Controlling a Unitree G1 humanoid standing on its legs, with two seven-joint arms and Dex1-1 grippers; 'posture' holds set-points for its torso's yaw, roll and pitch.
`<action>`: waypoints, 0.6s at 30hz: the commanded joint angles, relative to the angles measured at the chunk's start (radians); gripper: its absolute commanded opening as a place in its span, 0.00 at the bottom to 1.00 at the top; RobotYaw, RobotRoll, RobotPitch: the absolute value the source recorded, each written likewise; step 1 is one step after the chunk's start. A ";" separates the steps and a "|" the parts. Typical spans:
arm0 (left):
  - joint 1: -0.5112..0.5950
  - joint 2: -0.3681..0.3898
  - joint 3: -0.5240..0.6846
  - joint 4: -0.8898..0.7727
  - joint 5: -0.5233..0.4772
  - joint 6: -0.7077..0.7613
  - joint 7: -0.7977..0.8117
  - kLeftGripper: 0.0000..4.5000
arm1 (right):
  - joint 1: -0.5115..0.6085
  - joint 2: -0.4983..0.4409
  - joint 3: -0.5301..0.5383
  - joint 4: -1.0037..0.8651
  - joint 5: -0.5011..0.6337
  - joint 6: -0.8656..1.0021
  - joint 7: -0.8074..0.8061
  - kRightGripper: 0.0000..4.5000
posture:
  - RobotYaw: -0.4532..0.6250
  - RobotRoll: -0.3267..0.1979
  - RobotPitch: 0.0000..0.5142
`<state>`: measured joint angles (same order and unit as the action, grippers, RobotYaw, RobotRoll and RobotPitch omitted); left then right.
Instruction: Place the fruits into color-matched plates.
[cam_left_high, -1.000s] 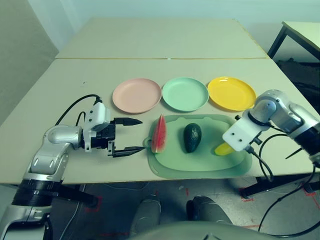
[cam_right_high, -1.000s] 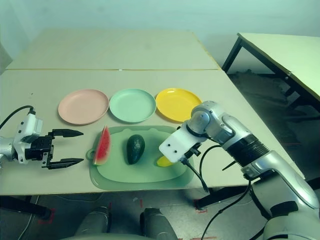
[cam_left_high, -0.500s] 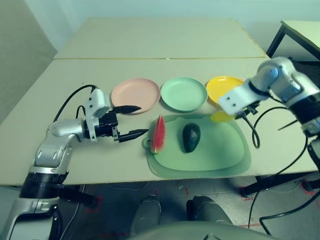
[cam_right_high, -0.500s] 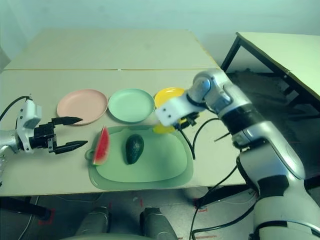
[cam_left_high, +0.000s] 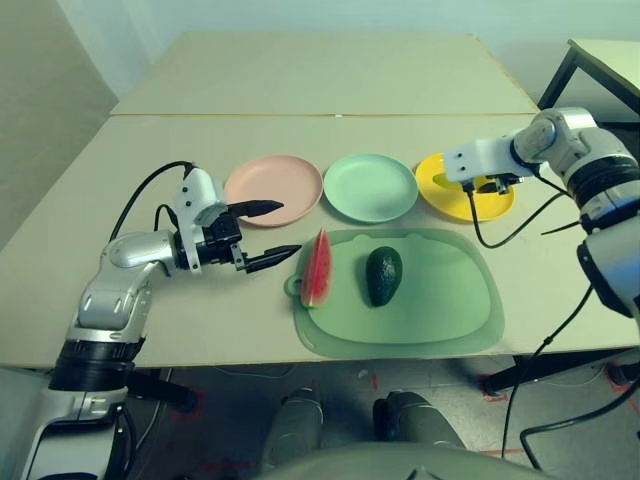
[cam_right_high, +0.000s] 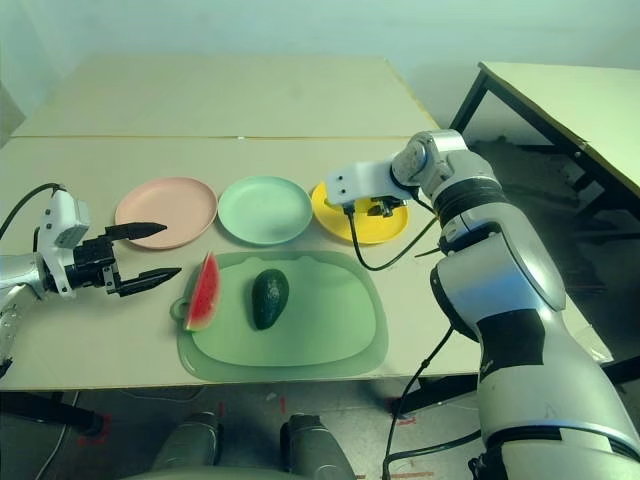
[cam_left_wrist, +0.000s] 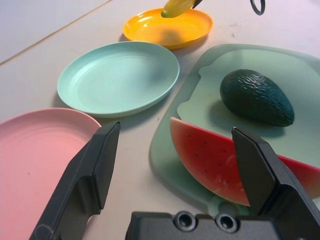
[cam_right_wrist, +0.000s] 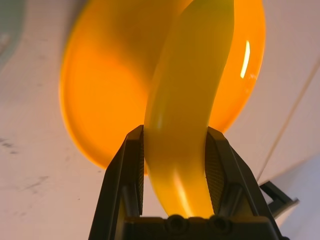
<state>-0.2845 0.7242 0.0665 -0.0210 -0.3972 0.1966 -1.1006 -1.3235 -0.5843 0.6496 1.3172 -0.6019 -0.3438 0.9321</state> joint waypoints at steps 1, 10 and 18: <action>-0.013 -0.002 -0.019 -0.003 0.019 -0.011 -0.002 1.00 | 0.014 0.029 -0.030 0.021 -0.003 0.026 -0.049 0.38 | 0.51 0.62 0.09; -0.040 -0.016 -0.008 -0.046 0.001 -0.006 0.024 1.00 | 0.064 0.036 -0.034 0.041 -0.024 0.066 -0.116 0.38 | 0.51 0.62 0.09; -0.018 -0.005 -0.004 -0.052 0.004 -0.010 0.023 1.00 | 0.100 0.041 -0.055 0.050 -0.031 0.097 -0.187 0.45 | 0.53 0.62 0.10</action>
<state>-0.3151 0.7116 0.0593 -0.0594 -0.3954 0.1853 -1.0747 -1.2300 -0.5440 0.6099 1.3561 -0.6278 -0.2532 0.7614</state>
